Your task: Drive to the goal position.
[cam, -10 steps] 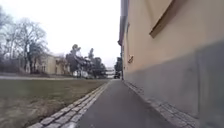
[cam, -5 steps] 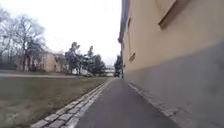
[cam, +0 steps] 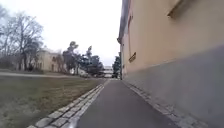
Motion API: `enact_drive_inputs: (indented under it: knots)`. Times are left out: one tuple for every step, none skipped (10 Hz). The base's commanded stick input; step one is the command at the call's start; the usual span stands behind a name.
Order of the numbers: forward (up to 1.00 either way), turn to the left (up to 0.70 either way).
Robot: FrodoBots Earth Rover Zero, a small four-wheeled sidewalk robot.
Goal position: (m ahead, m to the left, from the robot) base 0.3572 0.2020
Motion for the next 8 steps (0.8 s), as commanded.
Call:
enact_drive_inputs:
  knots:
    - [1.00,0.00]
    - [1.00,0.00]
    - [1.00,0.00]
    - [1.00,0.00]
    - [1.00,0.00]
    - [1.00,0.00]
    - [1.00,0.00]
    - [1.00,0.00]
